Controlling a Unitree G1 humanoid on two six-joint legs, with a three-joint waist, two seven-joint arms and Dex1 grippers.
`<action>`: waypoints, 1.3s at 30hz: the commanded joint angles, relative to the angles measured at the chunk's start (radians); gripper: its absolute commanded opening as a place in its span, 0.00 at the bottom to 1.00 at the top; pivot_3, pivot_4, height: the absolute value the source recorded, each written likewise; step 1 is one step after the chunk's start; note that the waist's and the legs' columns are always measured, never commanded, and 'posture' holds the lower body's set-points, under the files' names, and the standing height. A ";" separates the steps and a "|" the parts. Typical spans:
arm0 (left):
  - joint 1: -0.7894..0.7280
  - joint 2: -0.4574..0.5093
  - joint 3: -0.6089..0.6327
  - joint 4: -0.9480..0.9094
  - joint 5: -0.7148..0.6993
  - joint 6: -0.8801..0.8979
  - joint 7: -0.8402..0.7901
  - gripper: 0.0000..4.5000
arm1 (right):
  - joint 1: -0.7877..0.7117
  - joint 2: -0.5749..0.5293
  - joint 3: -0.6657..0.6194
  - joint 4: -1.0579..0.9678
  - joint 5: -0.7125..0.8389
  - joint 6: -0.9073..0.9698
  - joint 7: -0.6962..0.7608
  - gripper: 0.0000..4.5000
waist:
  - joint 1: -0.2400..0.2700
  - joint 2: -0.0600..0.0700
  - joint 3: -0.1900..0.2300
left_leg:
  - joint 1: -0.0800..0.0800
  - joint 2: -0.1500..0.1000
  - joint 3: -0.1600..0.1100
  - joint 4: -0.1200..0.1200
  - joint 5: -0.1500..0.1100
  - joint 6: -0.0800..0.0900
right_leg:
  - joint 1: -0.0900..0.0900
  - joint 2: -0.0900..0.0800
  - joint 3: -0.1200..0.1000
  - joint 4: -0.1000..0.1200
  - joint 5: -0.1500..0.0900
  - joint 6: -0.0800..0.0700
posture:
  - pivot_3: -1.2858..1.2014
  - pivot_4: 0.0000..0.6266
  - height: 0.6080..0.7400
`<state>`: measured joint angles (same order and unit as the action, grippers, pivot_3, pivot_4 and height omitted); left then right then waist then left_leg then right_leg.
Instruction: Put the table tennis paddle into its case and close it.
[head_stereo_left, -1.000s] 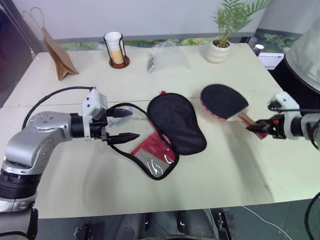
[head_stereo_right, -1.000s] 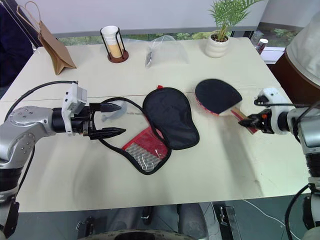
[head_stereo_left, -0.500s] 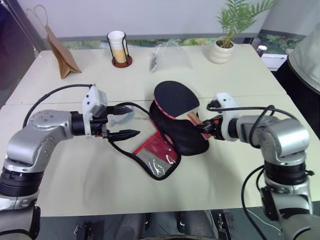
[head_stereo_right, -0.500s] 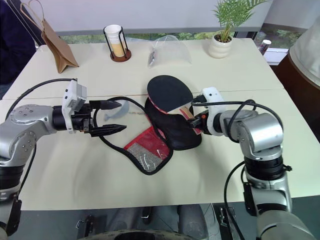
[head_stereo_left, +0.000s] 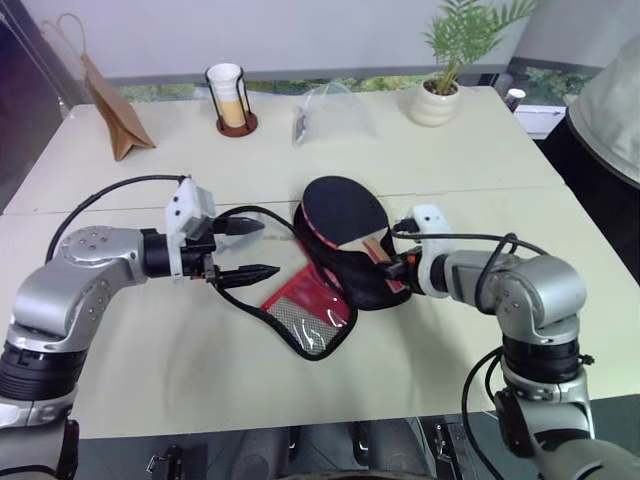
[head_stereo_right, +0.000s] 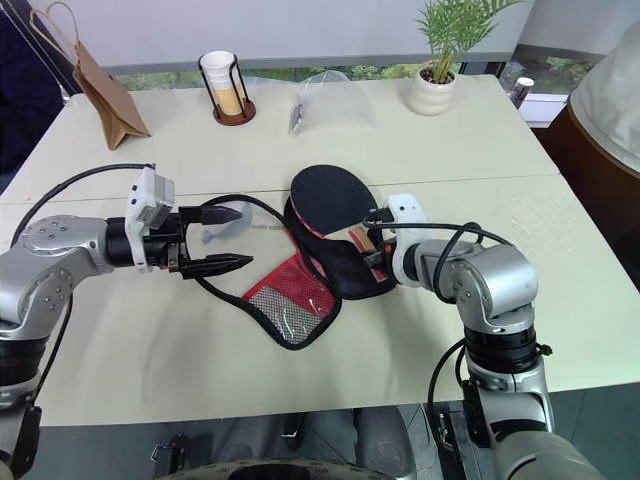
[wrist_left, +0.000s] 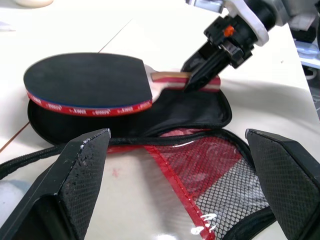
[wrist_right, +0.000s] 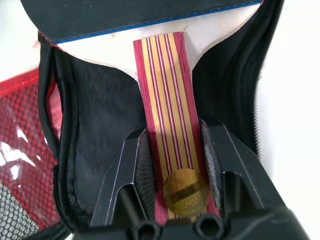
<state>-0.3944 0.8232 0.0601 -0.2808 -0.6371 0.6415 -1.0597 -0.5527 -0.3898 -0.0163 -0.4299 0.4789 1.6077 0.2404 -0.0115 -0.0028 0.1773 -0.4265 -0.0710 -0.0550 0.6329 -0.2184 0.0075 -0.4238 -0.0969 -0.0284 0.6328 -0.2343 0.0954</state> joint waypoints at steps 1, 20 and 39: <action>0.004 0.017 0.040 -0.035 -0.004 -0.009 0.007 1.00 | 0.003 0.007 -0.016 -0.049 0.059 0.007 -0.040 0.21 | -0.001 0.000 0.000 | 0.000 0.000 0.000 0.000 0.000 0.000 | 0.000 0.000 0.000 0.000 0.000 0.000 | 0.52 0.24 0.95; 0.126 0.185 0.164 0.060 0.042 -0.064 -0.084 1.00 | -0.137 -0.265 -0.059 -0.100 0.306 -0.150 0.259 0.99 | -0.004 0.000 0.000 | 0.001 0.001 0.000 -0.001 0.000 0.001 | 0.000 0.001 -0.001 0.000 0.000 0.000 | 0.52 0.24 0.95; 0.190 0.113 0.085 0.450 0.310 -0.452 -0.122 1.00 | -0.139 -0.533 0.023 0.058 0.159 -0.635 0.675 0.99 | 0.013 0.000 0.000 | -0.001 0.000 0.001 -0.001 -0.001 0.001 | -0.001 -0.006 -0.001 -0.003 -0.002 -0.002 | 0.52 0.24 0.95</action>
<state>-0.1753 0.9463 0.1618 0.1908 -0.3343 0.2115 -1.2030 -0.6777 -0.9028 0.0519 -0.3667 0.6344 0.9944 0.8981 0.0016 -0.0026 0.1777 -0.4273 -0.0705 -0.0535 0.6321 -0.2195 0.0087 -0.4245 -0.1032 -0.0291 0.6292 -0.2358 0.0929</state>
